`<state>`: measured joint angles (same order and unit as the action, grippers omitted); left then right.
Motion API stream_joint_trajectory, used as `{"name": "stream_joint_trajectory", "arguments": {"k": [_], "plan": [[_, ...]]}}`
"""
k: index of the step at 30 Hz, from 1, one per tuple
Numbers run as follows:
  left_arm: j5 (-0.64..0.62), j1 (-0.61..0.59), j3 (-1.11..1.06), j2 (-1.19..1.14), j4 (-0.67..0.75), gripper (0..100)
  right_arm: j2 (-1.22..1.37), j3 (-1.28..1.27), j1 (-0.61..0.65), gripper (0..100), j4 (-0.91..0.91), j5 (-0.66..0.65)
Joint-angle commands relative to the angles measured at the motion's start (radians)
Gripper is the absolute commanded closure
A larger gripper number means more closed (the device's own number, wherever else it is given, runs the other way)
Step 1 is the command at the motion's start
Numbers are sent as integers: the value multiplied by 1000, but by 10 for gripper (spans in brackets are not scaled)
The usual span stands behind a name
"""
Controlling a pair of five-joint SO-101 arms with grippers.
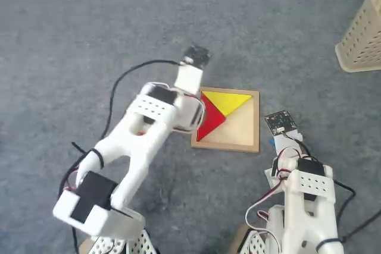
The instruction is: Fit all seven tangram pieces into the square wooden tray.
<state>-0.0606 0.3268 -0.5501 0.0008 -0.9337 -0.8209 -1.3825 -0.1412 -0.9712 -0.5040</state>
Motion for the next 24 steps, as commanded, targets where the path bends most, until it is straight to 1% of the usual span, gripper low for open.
{"name": "stream_joint_trajectory", "arguments": {"k": [1,5,8,15,24], "plan": [[-12,38,-41,58,54,803,-21,-3,-8,961,21,-14],[-11,61,-107,58,106,802,-21,-3,-8,961,21,-14],[-9,57,-145,58,124,802,-21,-3,-8,961,21,-14],[-12,52,-191,58,124,804,-21,-3,-8,961,21,-14],[-8,-49,-209,61,89,805,-21,-3,-13,961,19,-12]]}}
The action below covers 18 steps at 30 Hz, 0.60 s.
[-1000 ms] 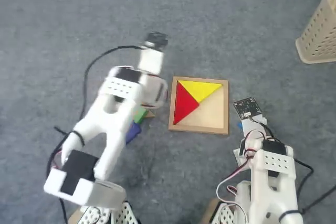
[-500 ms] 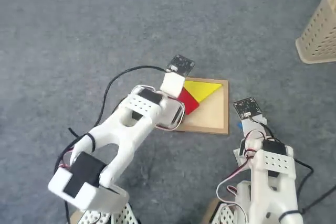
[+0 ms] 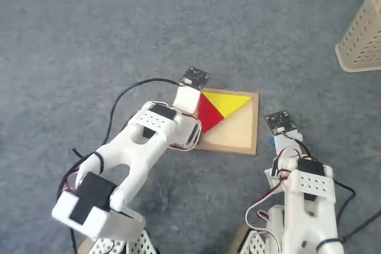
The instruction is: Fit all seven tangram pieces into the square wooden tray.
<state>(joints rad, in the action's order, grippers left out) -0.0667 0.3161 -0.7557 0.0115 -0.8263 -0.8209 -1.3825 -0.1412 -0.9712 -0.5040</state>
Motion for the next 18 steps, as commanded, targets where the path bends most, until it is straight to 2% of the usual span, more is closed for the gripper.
{"name": "stream_joint_trajectory", "arguments": {"k": [1,13,18], "plan": [[-2,-49,-4,51,-28,805,-21,-3,-13,961,19,-12],[0,-63,-28,63,-46,805,-21,0,-13,961,19,-12],[-8,-63,-36,222,-54,805,-12,89,-8,960,10,28]]}}
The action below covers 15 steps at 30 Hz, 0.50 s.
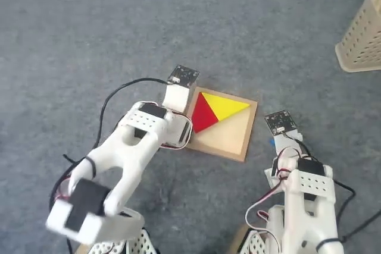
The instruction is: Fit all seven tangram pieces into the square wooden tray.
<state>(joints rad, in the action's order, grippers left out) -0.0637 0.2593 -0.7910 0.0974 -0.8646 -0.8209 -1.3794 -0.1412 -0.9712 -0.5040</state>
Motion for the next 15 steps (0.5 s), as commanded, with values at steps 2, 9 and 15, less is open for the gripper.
{"name": "stream_joint_trajectory", "arguments": {"k": [2,9,15], "plan": [[-11,-5,-19,241,-37,803,-10,167,-7,960,-21,63],[-12,-20,-119,489,-57,802,-8,411,179,960,-189,138],[-31,-249,-188,663,-51,802,137,543,300,960,-143,298]]}}
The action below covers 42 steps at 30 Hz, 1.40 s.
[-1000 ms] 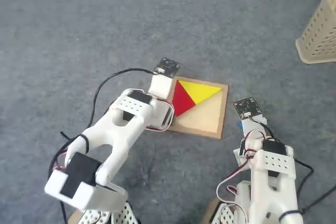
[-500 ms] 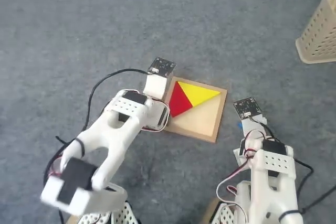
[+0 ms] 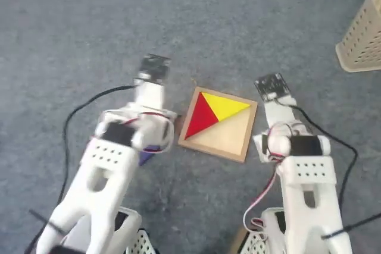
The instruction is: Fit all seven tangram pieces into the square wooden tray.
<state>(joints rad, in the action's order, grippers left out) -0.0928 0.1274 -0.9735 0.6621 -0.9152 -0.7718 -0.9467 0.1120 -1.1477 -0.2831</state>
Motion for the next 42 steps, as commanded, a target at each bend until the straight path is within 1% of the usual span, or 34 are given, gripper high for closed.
{"name": "stream_joint_trajectory", "arguments": {"k": [1,3,6,10,16,20,26,28,30,32,36,39,42], "plan": [[3,-167,-12,117,6,802,134,135,51,960,56,101],[2,-258,-39,147,35,801,245,190,54,960,91,146],[0,-330,-81,163,106,801,438,284,53,961,139,226],[-2,-339,-88,161,127,801,680,430,25,964,157,358],[2,-338,-88,161,129,801,938,603,19,964,151,347],[2,-338,-88,161,129,801,989,667,30,964,151,336],[2,-298,-108,161,132,801,1021,761,28,961,151,244],[2,-296,-108,161,132,801,1041,775,28,960,150,233],[2,-298,-108,161,132,801,1050,776,28,948,113,232],[2,-298,-108,161,132,801,1047,779,33,909,50,236],[2,-296,-110,161,132,801,1069,766,81,841,15,302],[2,-296,-110,161,132,801,1118,769,93,837,18,305],[2,-296,-117,161,133,801,1152,796,71,855,12,307]]}}
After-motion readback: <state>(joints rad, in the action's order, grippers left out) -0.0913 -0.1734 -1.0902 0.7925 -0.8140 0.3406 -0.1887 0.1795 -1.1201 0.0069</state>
